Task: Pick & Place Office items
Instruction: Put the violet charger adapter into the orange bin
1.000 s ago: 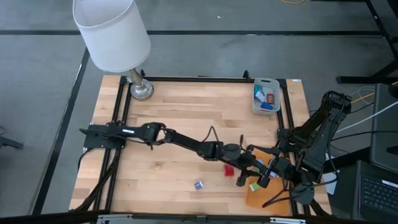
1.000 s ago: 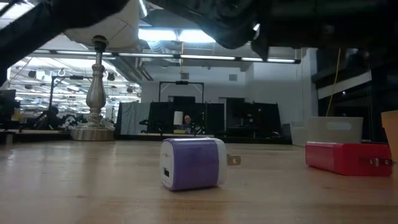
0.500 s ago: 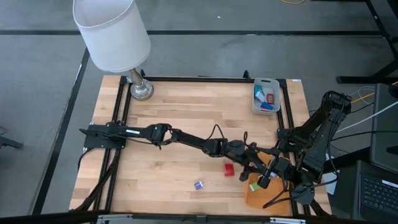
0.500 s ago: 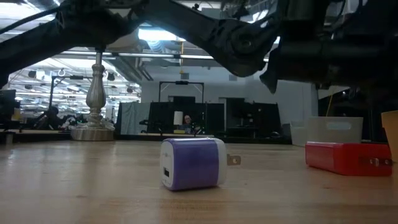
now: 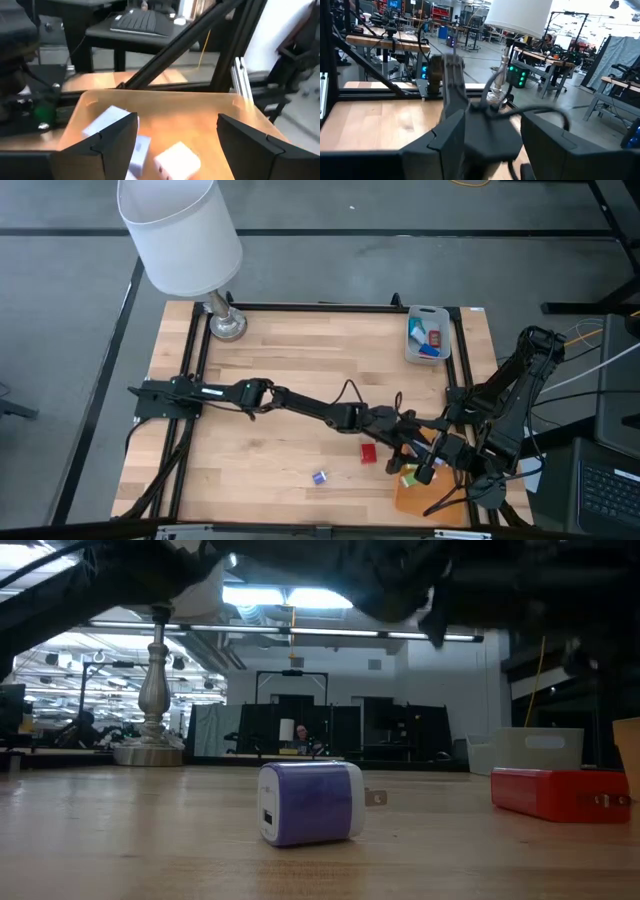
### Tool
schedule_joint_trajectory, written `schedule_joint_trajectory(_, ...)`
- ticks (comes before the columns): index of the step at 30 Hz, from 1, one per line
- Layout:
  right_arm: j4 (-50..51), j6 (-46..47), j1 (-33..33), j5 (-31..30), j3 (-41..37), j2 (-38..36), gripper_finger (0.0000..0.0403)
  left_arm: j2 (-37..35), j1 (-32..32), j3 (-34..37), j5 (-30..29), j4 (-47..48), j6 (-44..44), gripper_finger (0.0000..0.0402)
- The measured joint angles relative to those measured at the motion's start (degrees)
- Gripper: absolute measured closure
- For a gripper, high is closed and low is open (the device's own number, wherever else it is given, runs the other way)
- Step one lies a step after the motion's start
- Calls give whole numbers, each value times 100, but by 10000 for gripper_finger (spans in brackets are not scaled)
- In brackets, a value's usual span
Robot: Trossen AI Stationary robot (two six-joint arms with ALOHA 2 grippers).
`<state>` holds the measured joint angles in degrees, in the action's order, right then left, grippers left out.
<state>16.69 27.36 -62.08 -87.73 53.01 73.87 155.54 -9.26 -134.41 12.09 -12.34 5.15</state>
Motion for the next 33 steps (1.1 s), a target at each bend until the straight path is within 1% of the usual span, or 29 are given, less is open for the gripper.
schedule_joint_trajectory(6,-7,-20,-43,34,0,0,213,-590,-37,-13,-409,1787,-946,160)
schedule_joint_trajectory(8,-45,-83,-97,33,0,0,213,-667,-105,-9,-295,2187,-978,166)
schedule_joint_trajectory(11,-67,-85,-212,-10,2,2,213,-762,-242,-4,173,2484,-761,172)
schedule_joint_trajectory(12,-87,-85,-258,-52,2,1,213,-795,-293,-5,241,2642,-719,173)
schedule_joint_trajectory(16,-133,-88,-467,-214,2,1,213,-839,-487,0,-66,3670,-640,174)
schedule_joint_trajectory(18,-131,-88,-542,-226,2,1,213,-839,-571,7,-143,3835,-540,174)
schedule_joint_trajectory(21,-135,-88,-606,-226,2,2,213,-898,-725,-2,-154,3845,-435,177)
schedule_joint_trajectory(25,-134,-90,-615,-227,2,2,213,-972,-856,-2,-340,3927,-484,178)
schedule_joint_trajectory(33,-123,-168,-777,-229,2,-91,213,-1189,-841,-2,-684,4905,-659,179)
